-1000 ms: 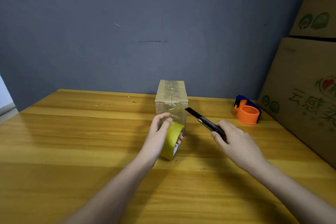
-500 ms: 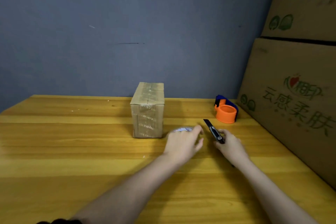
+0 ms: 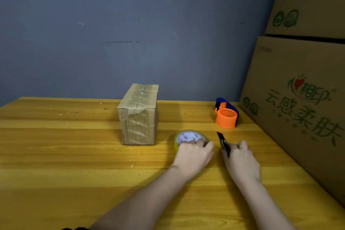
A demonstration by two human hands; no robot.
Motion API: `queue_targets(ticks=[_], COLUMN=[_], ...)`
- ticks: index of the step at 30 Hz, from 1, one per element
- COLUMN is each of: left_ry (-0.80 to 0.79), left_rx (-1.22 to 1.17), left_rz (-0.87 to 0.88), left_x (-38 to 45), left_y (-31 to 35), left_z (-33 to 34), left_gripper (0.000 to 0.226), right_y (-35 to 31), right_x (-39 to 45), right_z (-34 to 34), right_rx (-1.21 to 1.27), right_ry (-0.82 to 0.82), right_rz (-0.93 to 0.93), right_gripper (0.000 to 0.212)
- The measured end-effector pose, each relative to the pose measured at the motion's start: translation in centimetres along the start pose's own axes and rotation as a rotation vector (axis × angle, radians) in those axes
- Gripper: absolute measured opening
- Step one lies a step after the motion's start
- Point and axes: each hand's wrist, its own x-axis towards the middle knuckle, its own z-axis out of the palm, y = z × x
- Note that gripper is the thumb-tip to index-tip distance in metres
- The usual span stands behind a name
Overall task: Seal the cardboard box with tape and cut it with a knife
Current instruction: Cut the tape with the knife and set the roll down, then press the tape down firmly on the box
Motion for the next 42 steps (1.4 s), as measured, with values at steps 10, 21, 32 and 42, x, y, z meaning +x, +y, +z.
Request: queue_targets(ticks=[10, 21, 32, 42], left_ry=[0.276, 0.152, 0.038, 0.039], left_rx=[-0.095, -0.448, -0.651, -0.672], left_rz=[-0.015, -0.467, -0.447, -0.450], left_x=[-4.6, -6.9, -7.3, -7.2], left_y=[-6.5, -19.1, -19.6, -19.6], left_z=[-5.7, -9.5, -8.2, -8.0], left_gripper=[0.032, 0.050, 0.055, 0.053], right_y=[-2.4, -19.9, -23.3, -24.6], right_x=[-0.8, -4.4, -5.0, -4.7], right_z=[-2.5, -1.7, -1.0, -1.3], right_rx=[0.361, 0.966, 1.274, 1.670], right_ry=[0.345, -0.063, -0.011, -0.123], right_rz=[-0.256, -0.318, -0.036, 0.310], right_gripper=[0.020, 0.037, 0.030, 0.007])
